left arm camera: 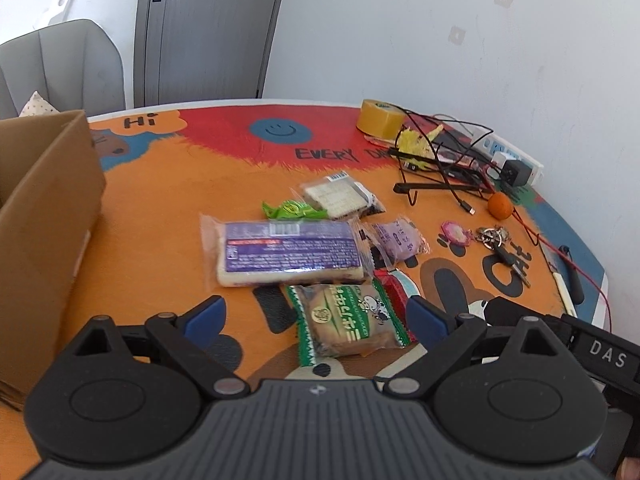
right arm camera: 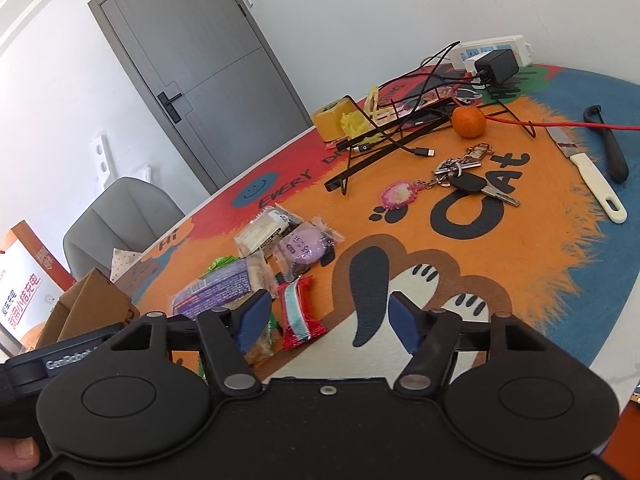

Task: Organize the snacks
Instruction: 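Move both open tools back from the box to the snack pile, then grasp the green-and-white bread packet with the left tool, then grasp the red-and-white candy bar with the right tool, then carry the bread packet in the left tool and red candy in the right tool to the box, then open the left tool over the box while the right tool releases the red candy in, then move both open tools back from the box to the snack pile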

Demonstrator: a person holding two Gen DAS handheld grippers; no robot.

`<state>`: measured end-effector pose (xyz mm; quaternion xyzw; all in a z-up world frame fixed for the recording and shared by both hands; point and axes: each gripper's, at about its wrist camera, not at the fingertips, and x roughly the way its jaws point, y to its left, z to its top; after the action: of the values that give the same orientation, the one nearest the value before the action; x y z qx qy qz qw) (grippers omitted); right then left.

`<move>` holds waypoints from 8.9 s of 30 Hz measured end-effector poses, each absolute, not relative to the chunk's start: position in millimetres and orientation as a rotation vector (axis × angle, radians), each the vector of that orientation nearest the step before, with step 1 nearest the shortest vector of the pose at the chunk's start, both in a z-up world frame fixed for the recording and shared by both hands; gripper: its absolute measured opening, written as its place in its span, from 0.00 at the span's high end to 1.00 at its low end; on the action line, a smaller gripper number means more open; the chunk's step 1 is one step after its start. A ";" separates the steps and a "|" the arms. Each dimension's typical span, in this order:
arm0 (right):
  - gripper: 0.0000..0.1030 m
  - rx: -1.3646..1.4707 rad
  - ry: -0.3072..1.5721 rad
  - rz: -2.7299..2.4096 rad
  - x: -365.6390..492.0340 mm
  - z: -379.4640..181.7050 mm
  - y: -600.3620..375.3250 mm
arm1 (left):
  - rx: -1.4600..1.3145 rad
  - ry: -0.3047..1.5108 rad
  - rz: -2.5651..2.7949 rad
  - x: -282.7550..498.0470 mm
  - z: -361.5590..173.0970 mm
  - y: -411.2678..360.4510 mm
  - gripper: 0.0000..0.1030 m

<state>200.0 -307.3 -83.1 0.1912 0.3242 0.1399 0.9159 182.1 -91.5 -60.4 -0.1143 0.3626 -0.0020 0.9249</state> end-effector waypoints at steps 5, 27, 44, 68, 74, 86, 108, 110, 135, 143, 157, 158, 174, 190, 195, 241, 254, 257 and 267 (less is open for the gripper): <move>0.43 0.385 0.668 0.297 204.1 -88.4 -309.5 | -0.215 0.752 0.011 191.2 -69.9 -103.2 0.07; 0.45 0.368 0.705 0.339 223.9 -108.0 -306.6 | -0.111 0.763 0.073 212.0 -101.0 -131.0 0.13; 0.45 0.291 0.709 0.364 230.7 -105.6 -265.8 | -0.186 0.742 0.067 193.3 -89.4 -89.5 0.50; 0.79 0.200 0.709 0.349 230.8 -109.7 -240.3 | -0.181 0.761 0.147 181.4 -86.9 -61.1 0.20; 0.79 0.204 0.721 0.359 225.1 -108.8 -245.1 | -0.154 0.758 0.200 187.8 -96.9 -69.7 0.19; 0.59 0.119 0.697 0.356 222.6 -108.2 -233.0 | -0.110 0.752 0.217 185.4 -100.3 -66.5 0.23; 0.79 0.110 0.641 0.376 203.2 -77.5 -217.1 | -0.183 0.644 0.141 153.3 -55.6 -46.3 0.49; 0.79 0.115 0.630 0.382 201.6 -72.4 -214.8 | -0.186 0.632 0.138 150.1 -49.6 -43.2 0.49; 0.79 0.139 0.533 0.486 190.8 -25.8 -162.6 | -0.230 0.494 0.183 120.8 3.0 15.4 0.49; 0.79 0.128 0.521 0.513 188.8 -19.6 -140.8 | -0.250 0.481 0.214 112.7 6.8 39.3 0.49; 0.79 0.107 0.515 0.591 186.2 -14.2 -95.7 | -0.297 0.480 0.277 105.5 4.6 84.3 0.49; 0.79 0.105 0.516 0.596 186.2 -14.1 -92.2 | -0.300 0.481 0.282 105.1 4.1 87.6 0.49; 0.79 0.076 0.520 0.677 185.9 -9.0 -36.9 | -0.379 0.498 0.351 90.1 1.0 137.4 0.34; 0.55 0.110 0.566 0.732 194.1 -10.2 3.0 | -0.428 0.474 0.394 70.9 2.5 164.4 0.10; 0.46 0.129 0.585 0.692 193.5 -11.3 -12.3 | -0.424 0.481 0.387 72.5 1.3 160.6 0.06; 0.04 0.267 0.571 0.405 200.0 -28.2 -215.6 | -0.317 0.543 0.149 133.6 -1.4 14.1 0.04; 0.02 0.330 0.589 0.344 220.1 -46.9 -255.2 | -0.269 0.584 0.097 165.6 -14.3 -24.2 0.05; 0.02 0.347 0.595 0.335 224.7 -52.8 -262.5 | -0.257 0.596 0.084 174.9 -18.9 -31.2 0.05; 0.04 0.366 0.624 0.299 238.6 -71.2 -278.8 | -0.234 0.641 0.052 209.2 -35.2 -47.6 0.06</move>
<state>238.6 -278.8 -71.2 0.1783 0.3041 0.1458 0.9244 209.2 -47.6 -35.2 -0.1148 0.3144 0.0255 0.9420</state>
